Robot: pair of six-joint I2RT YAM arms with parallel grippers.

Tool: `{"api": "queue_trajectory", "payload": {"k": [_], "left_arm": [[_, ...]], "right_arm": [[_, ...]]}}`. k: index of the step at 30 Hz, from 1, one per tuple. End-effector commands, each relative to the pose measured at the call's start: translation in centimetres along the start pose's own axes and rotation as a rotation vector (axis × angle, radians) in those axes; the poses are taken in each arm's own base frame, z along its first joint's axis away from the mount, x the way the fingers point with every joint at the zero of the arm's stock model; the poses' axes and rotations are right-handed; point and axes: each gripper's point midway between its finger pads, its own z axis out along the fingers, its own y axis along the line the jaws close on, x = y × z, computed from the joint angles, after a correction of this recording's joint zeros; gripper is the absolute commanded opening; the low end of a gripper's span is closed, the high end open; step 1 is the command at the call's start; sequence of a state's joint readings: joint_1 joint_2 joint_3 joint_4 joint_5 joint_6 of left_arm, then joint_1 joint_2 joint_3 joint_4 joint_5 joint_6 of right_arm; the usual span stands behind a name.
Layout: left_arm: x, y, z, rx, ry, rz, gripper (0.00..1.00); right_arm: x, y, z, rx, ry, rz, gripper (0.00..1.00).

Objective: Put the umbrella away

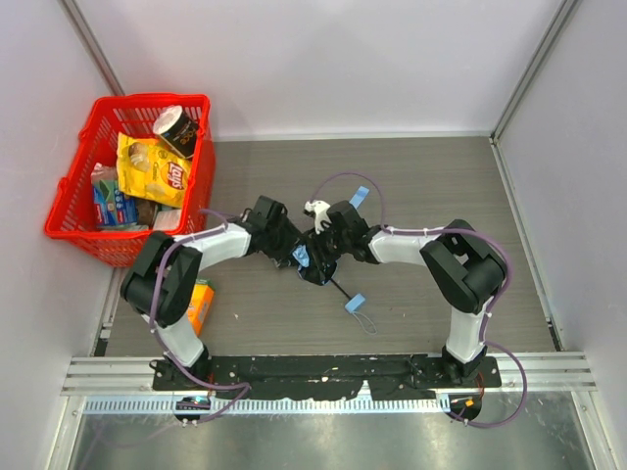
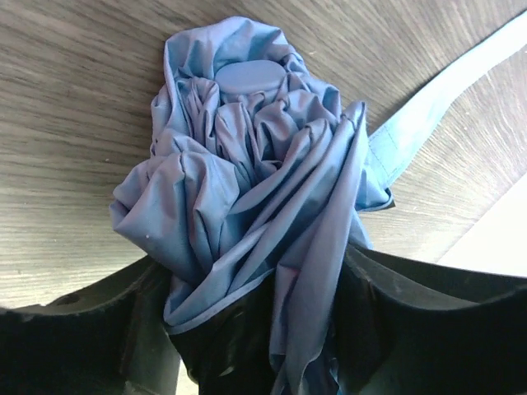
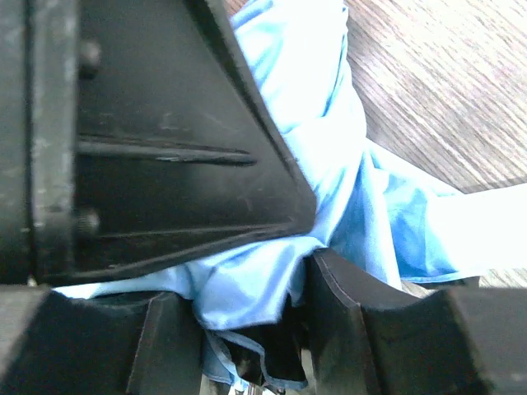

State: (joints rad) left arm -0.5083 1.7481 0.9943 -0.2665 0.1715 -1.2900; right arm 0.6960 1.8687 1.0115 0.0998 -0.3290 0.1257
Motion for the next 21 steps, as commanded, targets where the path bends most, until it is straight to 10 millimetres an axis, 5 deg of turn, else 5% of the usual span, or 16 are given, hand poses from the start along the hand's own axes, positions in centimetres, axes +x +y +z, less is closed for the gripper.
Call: {"api": "queue_trajectory", "payload": {"k": [1, 6, 10, 16, 21], "left_arm": [[1.6, -0.1, -0.3, 0.111, 0.008, 0.111, 0.56], [0.8, 2.3, 1.6, 0.105, -0.058, 0.170, 0.37], [0.2, 3.6, 3.2, 0.113, -0.098, 0.193, 0.00], [0.9, 7.5, 5.9, 0.072, -0.069, 0.157, 0.00], [1.1, 9.6, 6.2, 0.034, -0.081, 0.115, 0.00]], "right_arm": [[8.6, -4.1, -0.3, 0.167, 0.263, 0.060, 0.01], [8.8, -3.2, -0.3, 0.084, 0.270, 0.075, 0.01], [8.8, -2.4, -0.3, 0.019, 0.271, 0.059, 0.01], [8.3, -2.8, -1.0, -0.007, 0.256, 0.090, 0.02], [6.6, -2.2, -2.1, -0.003, 0.241, 0.089, 0.31]]}}
